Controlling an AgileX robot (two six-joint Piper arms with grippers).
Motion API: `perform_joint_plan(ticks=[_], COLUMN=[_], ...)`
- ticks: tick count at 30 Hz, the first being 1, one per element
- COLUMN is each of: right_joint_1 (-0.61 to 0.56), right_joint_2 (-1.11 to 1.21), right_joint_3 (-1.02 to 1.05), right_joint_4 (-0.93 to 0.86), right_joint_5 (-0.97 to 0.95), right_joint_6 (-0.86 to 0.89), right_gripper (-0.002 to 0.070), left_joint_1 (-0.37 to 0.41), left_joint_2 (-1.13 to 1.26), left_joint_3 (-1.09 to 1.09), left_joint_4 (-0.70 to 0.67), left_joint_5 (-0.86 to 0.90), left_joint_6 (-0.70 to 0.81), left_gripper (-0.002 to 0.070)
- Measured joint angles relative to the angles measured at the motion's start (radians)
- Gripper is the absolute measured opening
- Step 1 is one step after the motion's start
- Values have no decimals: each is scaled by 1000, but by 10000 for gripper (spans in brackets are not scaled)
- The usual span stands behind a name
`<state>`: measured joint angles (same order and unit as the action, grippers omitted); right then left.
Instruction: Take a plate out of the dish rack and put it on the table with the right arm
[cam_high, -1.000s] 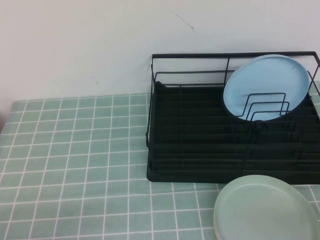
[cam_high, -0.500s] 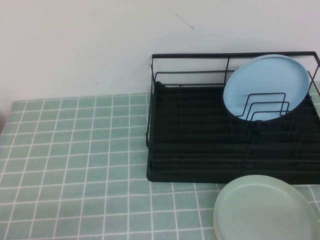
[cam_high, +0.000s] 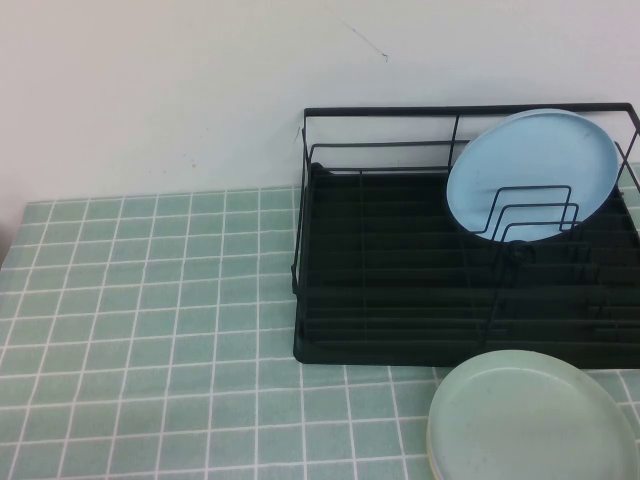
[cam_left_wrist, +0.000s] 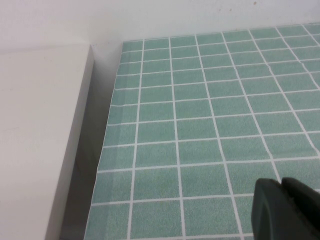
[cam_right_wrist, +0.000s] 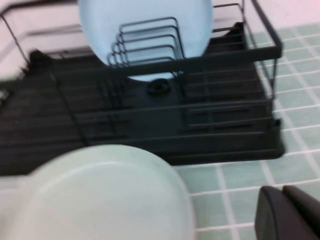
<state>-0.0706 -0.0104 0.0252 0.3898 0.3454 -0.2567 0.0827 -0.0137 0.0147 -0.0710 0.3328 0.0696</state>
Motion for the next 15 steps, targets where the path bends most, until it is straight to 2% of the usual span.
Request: perform_joint_plan(ticks=[15], right_joint_1=[0], right_joint_2=[0], right_joint_3=[2], right_joint_4=[286], right_joint_5=[-98], right_joint_6=[0], right_gripper=[-1], left_joint_1=[0], left_joint_2=[0], left_joint_3=[0], left_joint_4=[0], left_joint_5=[0], left_joint_6=[0], left_gripper=[-3])
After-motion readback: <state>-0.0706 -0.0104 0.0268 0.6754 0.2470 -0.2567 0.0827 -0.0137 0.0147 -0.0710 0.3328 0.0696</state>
